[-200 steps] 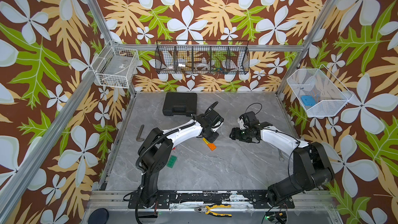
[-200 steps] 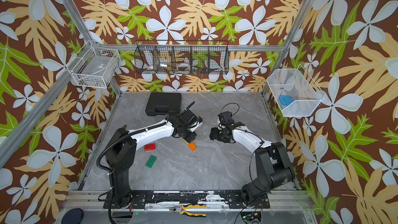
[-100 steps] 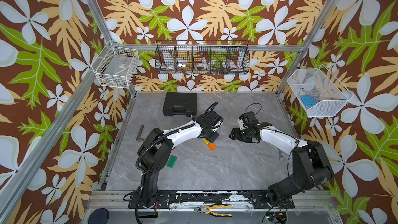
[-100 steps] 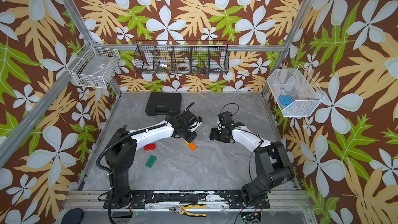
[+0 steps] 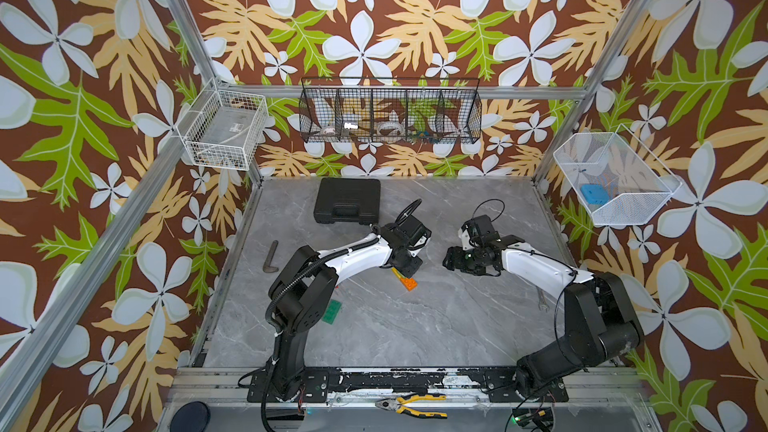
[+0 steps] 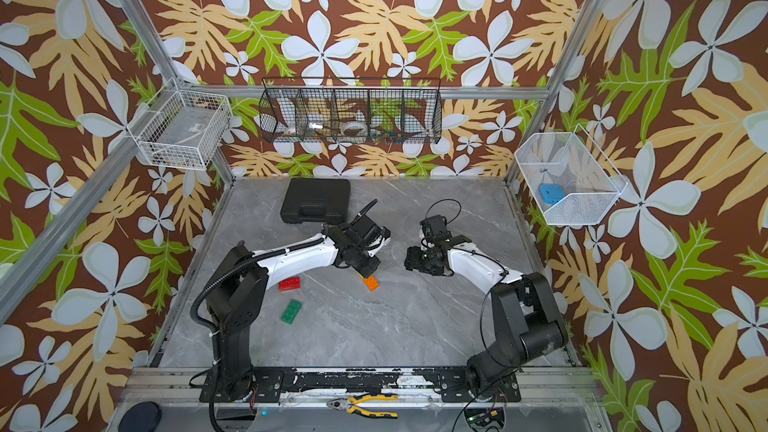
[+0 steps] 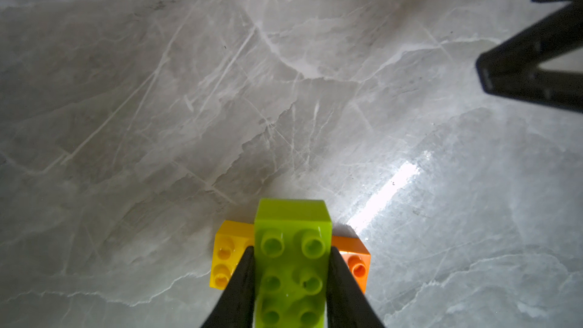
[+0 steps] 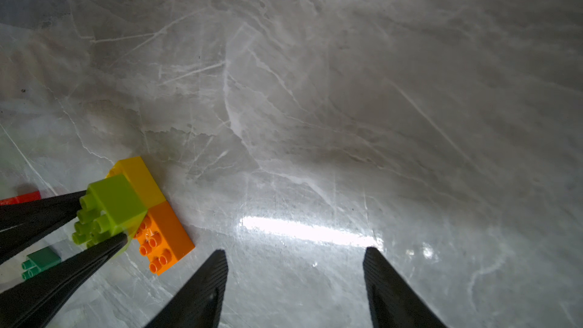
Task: Assemble a rectangle with lego
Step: Assemble the lego brick with the lego brick.
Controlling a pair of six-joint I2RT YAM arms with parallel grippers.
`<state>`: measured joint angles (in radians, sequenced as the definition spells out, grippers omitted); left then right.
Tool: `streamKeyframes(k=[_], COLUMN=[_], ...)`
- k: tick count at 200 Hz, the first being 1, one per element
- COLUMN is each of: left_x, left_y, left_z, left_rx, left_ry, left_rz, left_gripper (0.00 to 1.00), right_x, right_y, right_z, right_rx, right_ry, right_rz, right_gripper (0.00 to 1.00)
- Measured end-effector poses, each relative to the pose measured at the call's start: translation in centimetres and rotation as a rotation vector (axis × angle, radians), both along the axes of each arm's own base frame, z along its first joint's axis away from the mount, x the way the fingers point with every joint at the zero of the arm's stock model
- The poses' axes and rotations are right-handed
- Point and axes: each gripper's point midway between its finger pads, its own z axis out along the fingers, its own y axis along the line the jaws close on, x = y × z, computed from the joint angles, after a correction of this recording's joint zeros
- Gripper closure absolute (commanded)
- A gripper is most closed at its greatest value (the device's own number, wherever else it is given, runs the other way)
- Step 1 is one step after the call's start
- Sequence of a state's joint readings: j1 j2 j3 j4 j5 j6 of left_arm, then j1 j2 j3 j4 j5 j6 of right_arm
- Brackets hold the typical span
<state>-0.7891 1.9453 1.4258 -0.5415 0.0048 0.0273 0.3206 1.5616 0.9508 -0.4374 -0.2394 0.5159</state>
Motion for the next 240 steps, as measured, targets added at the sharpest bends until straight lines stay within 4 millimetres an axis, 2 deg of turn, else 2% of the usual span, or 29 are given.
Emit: streamKeyframes(k=[146,240], left_x=[-0.3,0.0], left_y=[0.2,-0.5], left_z=[-1.2,-1.3], left_rx=[0.031,0.023], left_ry=[0.007,0.002], left_rz=[-0.023,-0.047], left_gripper=[1.00,1.00], right_x=[0.0,0.0], right_y=[0.0,0.1], right_z=[0.0,-0.1], right_rx=[0.000,0.006], right_ry=[0.001,0.001], right_rz=[-0.001,-0.002], right_gripper=[0.33,0.33])
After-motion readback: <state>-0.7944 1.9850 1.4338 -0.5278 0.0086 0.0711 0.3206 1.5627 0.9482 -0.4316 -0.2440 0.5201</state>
